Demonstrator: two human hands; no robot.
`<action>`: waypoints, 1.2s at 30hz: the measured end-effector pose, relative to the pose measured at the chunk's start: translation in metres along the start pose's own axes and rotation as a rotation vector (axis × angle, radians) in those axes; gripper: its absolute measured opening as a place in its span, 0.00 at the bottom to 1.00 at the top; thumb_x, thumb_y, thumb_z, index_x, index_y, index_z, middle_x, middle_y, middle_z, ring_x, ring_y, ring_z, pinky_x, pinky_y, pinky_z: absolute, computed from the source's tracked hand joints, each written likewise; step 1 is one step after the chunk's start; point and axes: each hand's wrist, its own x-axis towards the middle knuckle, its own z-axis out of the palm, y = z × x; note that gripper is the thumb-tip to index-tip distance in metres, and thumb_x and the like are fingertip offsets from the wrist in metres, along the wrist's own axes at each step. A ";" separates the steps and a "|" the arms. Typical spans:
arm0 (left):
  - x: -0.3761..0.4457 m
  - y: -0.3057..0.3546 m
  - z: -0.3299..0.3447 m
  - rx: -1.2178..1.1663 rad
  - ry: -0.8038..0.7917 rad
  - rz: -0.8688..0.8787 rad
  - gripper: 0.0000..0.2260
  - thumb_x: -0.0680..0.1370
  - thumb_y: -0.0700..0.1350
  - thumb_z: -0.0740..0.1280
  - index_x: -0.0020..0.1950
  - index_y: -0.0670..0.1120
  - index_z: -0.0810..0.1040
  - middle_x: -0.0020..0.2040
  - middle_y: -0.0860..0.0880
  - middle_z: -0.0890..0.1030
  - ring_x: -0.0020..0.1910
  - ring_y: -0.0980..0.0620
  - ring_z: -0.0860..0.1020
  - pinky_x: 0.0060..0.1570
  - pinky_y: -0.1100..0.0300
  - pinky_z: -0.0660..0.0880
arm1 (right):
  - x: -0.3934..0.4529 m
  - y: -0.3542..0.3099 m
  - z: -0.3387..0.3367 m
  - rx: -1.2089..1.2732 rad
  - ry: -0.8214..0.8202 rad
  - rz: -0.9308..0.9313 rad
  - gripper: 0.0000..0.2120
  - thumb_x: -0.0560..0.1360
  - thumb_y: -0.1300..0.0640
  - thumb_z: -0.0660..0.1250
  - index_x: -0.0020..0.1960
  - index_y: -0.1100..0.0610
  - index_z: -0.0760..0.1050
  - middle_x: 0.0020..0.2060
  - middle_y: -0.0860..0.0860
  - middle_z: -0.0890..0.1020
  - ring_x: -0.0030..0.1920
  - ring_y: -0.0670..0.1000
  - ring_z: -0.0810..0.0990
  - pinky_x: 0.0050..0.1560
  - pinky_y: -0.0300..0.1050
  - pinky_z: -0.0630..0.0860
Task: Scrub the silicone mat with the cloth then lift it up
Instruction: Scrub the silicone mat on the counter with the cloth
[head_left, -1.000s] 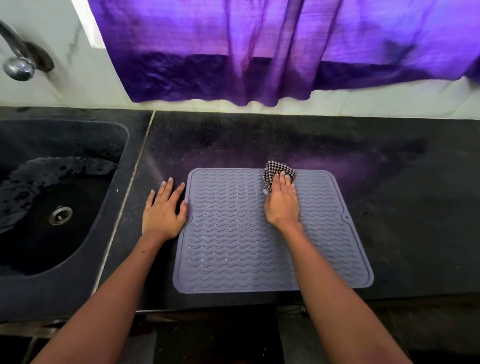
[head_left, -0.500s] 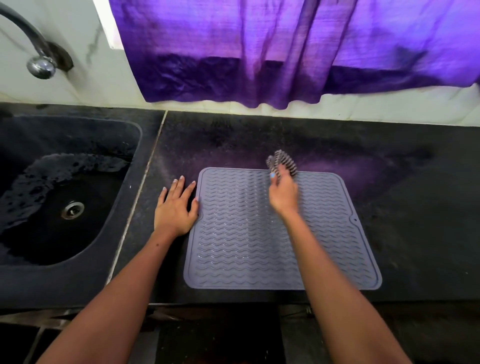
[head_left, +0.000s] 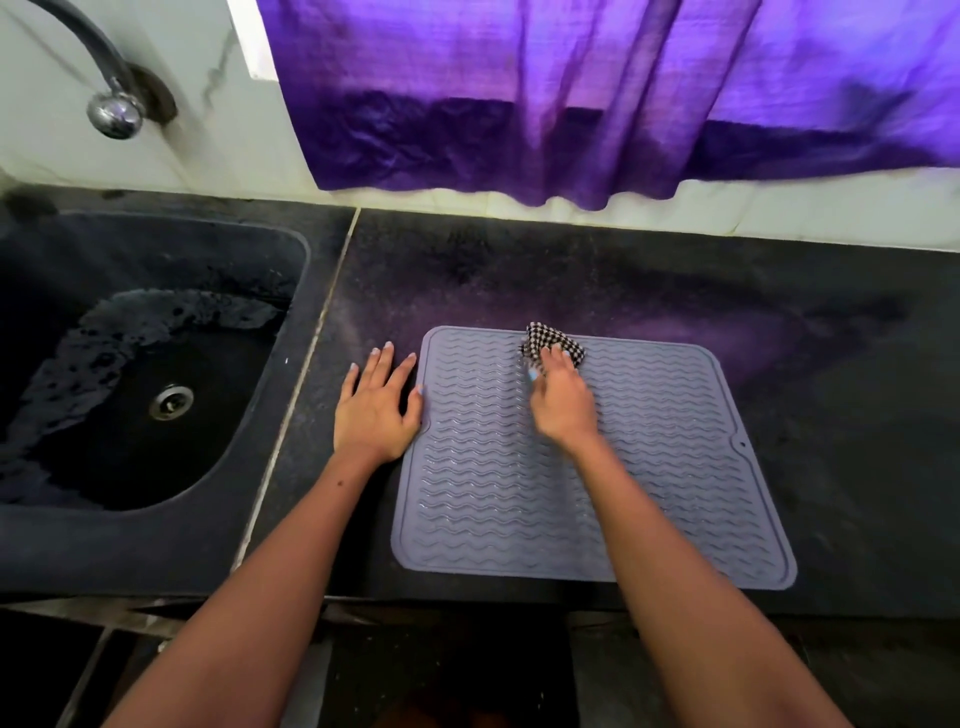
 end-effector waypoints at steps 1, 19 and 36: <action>0.000 0.000 -0.001 -0.001 -0.003 -0.001 0.33 0.73 0.61 0.40 0.75 0.52 0.62 0.77 0.47 0.57 0.77 0.51 0.52 0.75 0.51 0.46 | 0.003 -0.006 -0.011 0.178 0.031 0.090 0.19 0.80 0.58 0.55 0.70 0.59 0.65 0.66 0.59 0.72 0.67 0.59 0.70 0.65 0.47 0.66; -0.001 0.001 -0.004 0.014 -0.028 0.007 0.34 0.73 0.61 0.38 0.76 0.52 0.59 0.78 0.47 0.54 0.77 0.51 0.50 0.74 0.51 0.44 | -0.023 -0.034 0.043 -0.270 -0.099 -0.227 0.28 0.80 0.55 0.50 0.76 0.62 0.44 0.76 0.58 0.46 0.76 0.53 0.43 0.75 0.46 0.39; -0.018 -0.010 -0.014 0.121 -0.135 0.130 0.36 0.71 0.60 0.31 0.77 0.50 0.50 0.78 0.46 0.48 0.77 0.50 0.46 0.74 0.52 0.41 | -0.057 -0.060 0.063 -0.290 -0.061 -0.388 0.29 0.80 0.58 0.52 0.76 0.62 0.43 0.76 0.57 0.46 0.76 0.54 0.43 0.75 0.47 0.39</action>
